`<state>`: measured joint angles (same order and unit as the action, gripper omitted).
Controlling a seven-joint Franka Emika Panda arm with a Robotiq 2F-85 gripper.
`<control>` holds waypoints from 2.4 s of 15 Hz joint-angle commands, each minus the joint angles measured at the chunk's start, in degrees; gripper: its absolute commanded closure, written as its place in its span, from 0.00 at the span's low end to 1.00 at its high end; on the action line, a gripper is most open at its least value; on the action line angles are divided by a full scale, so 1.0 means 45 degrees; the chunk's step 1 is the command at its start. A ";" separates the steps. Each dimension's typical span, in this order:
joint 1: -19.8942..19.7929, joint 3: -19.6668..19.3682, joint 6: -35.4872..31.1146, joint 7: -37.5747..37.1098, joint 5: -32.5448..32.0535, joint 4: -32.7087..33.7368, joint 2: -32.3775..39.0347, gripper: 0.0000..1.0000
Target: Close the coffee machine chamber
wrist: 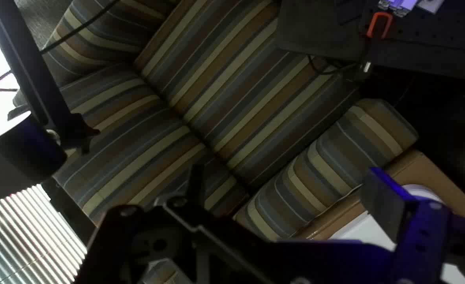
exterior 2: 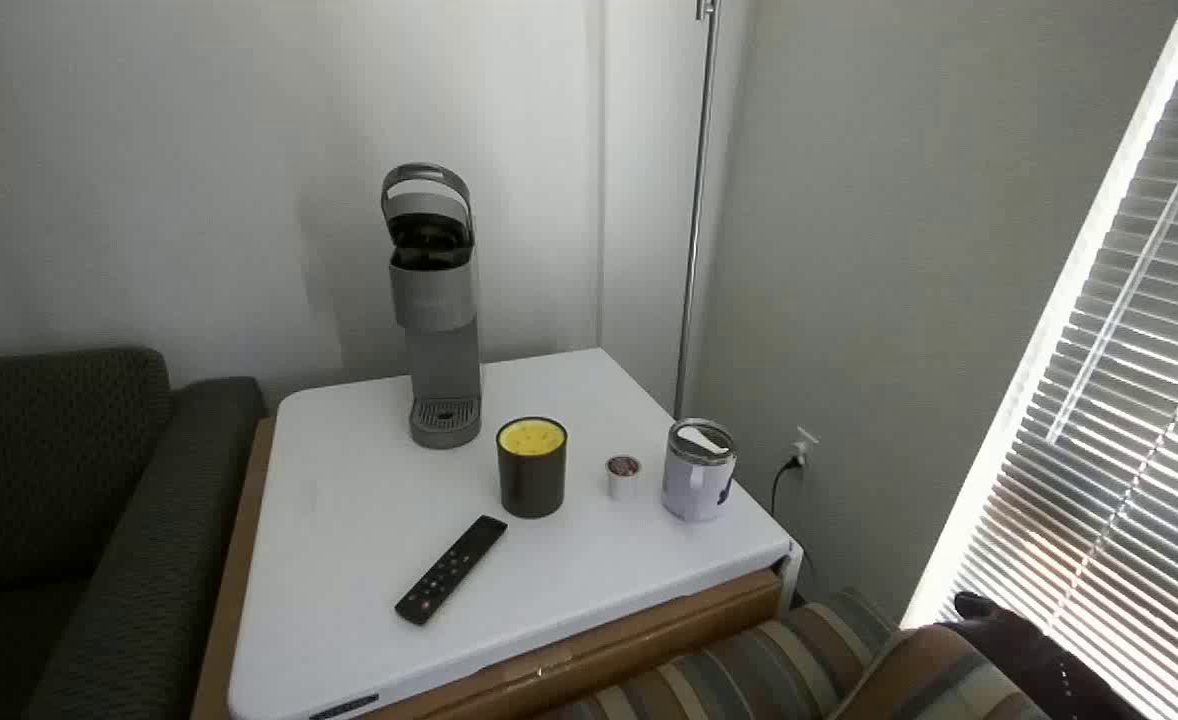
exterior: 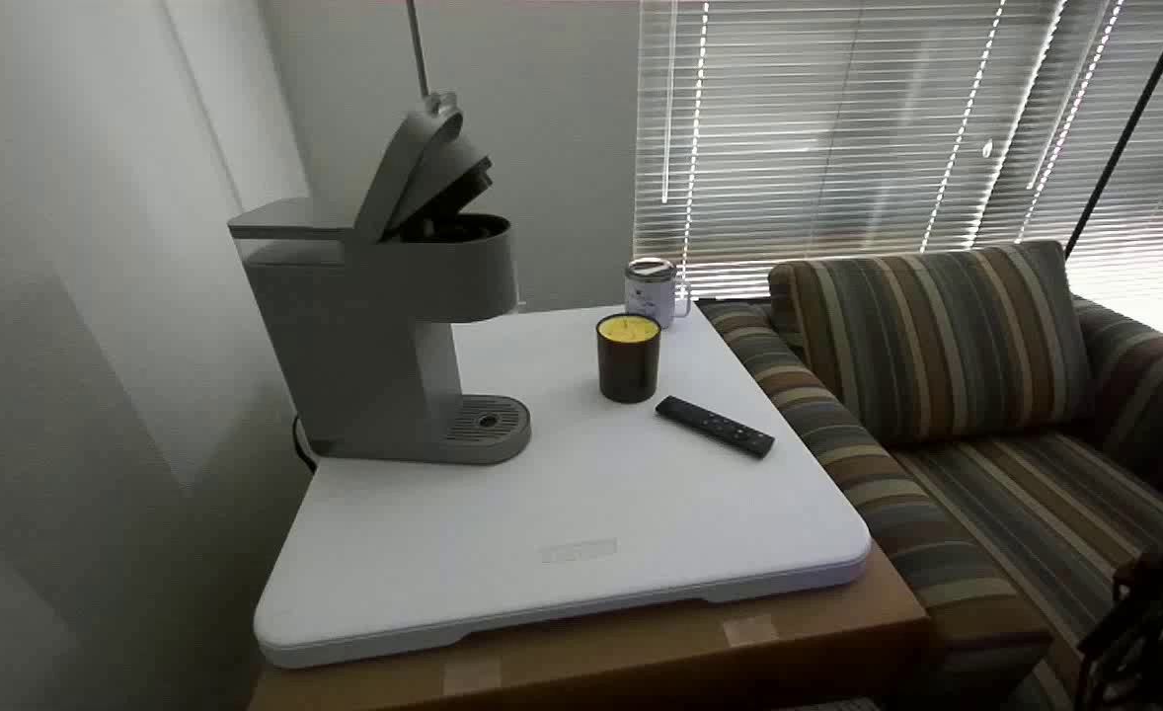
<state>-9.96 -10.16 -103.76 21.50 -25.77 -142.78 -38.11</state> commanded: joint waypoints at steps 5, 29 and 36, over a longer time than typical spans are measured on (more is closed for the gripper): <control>0.0220 -0.0163 0.0082 -0.0097 -0.0095 0.0033 -0.0016 0.00; 0.2916 0.2301 -0.1037 -0.1349 -0.0062 0.1222 0.1578 0.00; 0.2916 0.2301 -0.1037 -0.1349 -0.0062 0.1242 0.1577 0.00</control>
<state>3.35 0.00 -108.55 15.33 -26.19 -137.32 -31.04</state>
